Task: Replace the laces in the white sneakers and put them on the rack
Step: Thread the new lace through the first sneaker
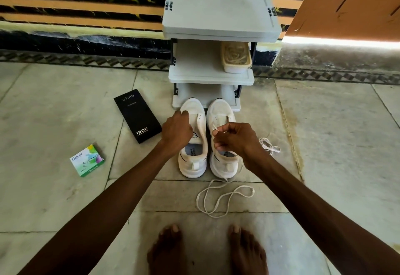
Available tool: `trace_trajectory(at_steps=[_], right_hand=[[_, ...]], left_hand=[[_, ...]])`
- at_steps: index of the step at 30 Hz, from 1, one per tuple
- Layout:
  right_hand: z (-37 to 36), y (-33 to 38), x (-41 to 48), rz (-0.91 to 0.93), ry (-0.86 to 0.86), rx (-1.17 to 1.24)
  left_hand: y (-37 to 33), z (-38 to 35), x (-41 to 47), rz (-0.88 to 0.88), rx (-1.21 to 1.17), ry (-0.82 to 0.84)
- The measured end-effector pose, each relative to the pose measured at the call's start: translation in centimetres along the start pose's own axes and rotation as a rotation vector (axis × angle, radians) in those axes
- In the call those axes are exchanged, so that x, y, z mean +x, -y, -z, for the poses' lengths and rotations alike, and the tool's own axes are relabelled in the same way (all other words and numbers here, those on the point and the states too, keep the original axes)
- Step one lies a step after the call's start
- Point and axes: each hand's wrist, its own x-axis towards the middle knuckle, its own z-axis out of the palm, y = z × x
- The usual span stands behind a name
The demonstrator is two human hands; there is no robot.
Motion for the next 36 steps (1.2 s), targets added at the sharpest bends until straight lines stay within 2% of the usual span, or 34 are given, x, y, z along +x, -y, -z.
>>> trace_trajectory(at_steps=[2,8,12,17,24,30,36], right_hand=[[-0.4,-0.3,-0.1,-0.038,0.005,-0.012],[-1.1,-0.8,-0.2,-0.065,0.047,-0.076],[-2.3,-1.8,0.1,-0.02,0.07,-0.192],[-4.2,-2.4,1.1,0.117,0.061,-0.305],[-6.2,-3.6,3.2,0.245,0.054,-0.604],[-7.8,-4.3,5.3,0.38,0.063,-0.921],[-7.9,-4.6,5.8,0.491,0.08,-0.975]], left_hand=[[0.1,0.0,0.0,0.003,-0.009,-0.031],[0.6,0.0,-5.0,0.041,0.059,0.031],[0.4,-1.0,-7.8,0.097,0.062,0.021],[1.2,-1.3,-5.7,0.218,-0.174,0.013],[3.8,-0.3,-4.6,0.37,-0.658,0.148],[4.4,-0.4,-4.4,0.376,-0.692,0.207],[4.4,-0.6,-4.2,0.352,-0.637,0.204]])
